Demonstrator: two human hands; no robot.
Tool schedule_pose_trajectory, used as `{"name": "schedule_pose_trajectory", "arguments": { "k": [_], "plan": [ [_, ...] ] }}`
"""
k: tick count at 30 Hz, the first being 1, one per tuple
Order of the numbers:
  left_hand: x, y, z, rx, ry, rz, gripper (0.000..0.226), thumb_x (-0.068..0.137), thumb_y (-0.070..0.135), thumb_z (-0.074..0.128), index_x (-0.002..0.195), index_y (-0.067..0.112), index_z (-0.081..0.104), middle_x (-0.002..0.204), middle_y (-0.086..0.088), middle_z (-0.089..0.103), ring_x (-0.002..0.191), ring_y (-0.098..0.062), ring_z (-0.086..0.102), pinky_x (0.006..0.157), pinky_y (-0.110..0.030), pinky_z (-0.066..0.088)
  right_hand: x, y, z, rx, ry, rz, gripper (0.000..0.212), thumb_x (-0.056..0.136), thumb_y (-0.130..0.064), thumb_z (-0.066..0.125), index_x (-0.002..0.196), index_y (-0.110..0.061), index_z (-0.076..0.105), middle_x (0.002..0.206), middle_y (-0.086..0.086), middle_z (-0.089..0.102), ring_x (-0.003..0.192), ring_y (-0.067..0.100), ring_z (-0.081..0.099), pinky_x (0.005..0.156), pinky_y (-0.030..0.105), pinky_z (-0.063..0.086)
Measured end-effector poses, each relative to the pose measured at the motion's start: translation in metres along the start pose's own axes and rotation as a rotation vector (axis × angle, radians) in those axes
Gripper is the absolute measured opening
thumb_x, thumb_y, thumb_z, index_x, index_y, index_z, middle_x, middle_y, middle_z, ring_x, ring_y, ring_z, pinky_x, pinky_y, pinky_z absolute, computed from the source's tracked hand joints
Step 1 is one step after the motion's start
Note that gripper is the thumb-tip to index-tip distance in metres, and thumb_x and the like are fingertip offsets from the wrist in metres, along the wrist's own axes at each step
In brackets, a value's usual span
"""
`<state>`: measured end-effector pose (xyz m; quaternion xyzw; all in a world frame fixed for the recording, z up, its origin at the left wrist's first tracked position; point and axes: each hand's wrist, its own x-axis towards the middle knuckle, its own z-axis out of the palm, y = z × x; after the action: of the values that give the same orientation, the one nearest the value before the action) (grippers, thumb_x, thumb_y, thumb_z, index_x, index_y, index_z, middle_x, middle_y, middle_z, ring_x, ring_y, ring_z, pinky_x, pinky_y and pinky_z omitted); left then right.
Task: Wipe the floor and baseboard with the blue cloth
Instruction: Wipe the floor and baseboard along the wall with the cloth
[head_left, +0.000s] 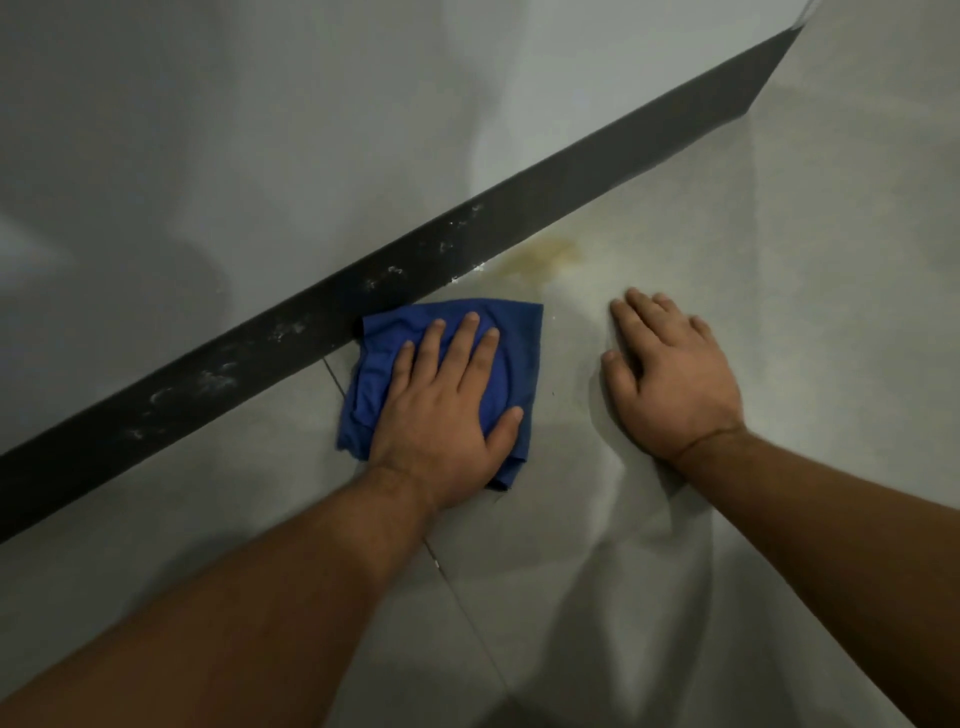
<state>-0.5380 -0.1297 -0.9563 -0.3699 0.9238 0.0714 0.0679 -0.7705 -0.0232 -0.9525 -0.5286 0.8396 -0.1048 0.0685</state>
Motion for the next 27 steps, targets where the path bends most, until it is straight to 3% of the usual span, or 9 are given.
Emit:
{"name": "schedule_pose_trajectory", "arguments": {
  "k": [3,5,9,12,17,22,27],
  "plan": [
    [0.028,-0.003,-0.005,0.008,-0.016,-0.011,0.085,0.096,0.067,0.017,0.164,0.019,0.002,0.175,-0.003,-0.002,0.160,-0.033,0.003,0.130,-0.053,0.008,0.010,0.017,-0.011,0.006,0.064,-0.087,0.050,0.100,-0.042,0.045,0.144,-0.022,0.059,0.150,0.004,0.057,0.138,0.027,0.052,0.115,0.046,0.040],
    [0.052,0.004,-0.011,0.007,-0.020,-0.042,0.085,0.096,0.066,0.020,0.164,0.017,0.003,0.175,-0.005,0.000,0.159,-0.037,0.005,0.127,-0.054,0.008,0.012,0.028,-0.011,-0.018,0.106,-0.131,0.045,0.100,-0.037,0.048,0.139,-0.021,0.064,0.145,0.005,0.062,0.131,0.031,0.056,0.111,0.049,0.041],
    [0.067,0.040,-0.015,-0.002,-0.023,-0.127,0.088,0.092,0.069,0.016,0.164,0.019,0.008,0.174,-0.006,0.002,0.157,-0.040,0.006,0.127,-0.061,0.008,0.009,0.032,-0.005,-0.030,0.152,-0.057,0.047,0.100,-0.035,0.045,0.141,-0.019,0.060,0.146,0.010,0.057,0.134,0.036,0.050,0.114,0.055,0.035],
    [0.043,0.066,-0.007,0.012,-0.041,-0.052,0.089,0.092,0.073,0.013,0.164,0.023,0.001,0.175,-0.006,-0.005,0.160,-0.038,-0.005,0.126,-0.062,0.003,0.011,0.034,-0.006,-0.013,0.152,-0.003,0.050,0.099,-0.031,0.043,0.145,-0.013,0.054,0.150,0.012,0.054,0.137,0.036,0.047,0.116,0.055,0.034],
    [-0.002,0.053,0.005,-0.034,0.012,0.038,0.079,0.099,0.063,0.025,0.165,0.021,0.011,0.175,-0.003,0.005,0.162,-0.028,0.003,0.128,-0.055,0.010,0.011,0.034,-0.007,-0.009,0.120,0.026,0.054,0.097,-0.029,0.040,0.147,-0.011,0.051,0.151,0.014,0.052,0.140,0.035,0.045,0.120,0.054,0.031],
    [0.041,0.026,-0.005,-0.064,0.011,-0.046,0.081,0.100,0.061,0.022,0.165,0.016,0.007,0.175,-0.006,0.003,0.161,-0.030,0.006,0.131,-0.048,0.008,0.014,0.036,-0.006,-0.012,0.105,0.013,0.058,0.092,-0.028,0.041,0.145,-0.009,0.053,0.151,0.015,0.052,0.139,0.037,0.046,0.118,0.053,0.032],
    [0.085,0.030,-0.016,-0.010,0.039,-0.053,0.083,0.097,0.061,0.028,0.162,0.011,0.016,0.172,-0.010,0.015,0.154,-0.038,0.018,0.127,-0.055,0.019,0.015,0.037,-0.004,-0.011,0.117,0.000,0.057,0.092,-0.026,0.043,0.145,-0.008,0.053,0.150,0.016,0.053,0.138,0.037,0.046,0.119,0.052,0.033]
  ]
}}
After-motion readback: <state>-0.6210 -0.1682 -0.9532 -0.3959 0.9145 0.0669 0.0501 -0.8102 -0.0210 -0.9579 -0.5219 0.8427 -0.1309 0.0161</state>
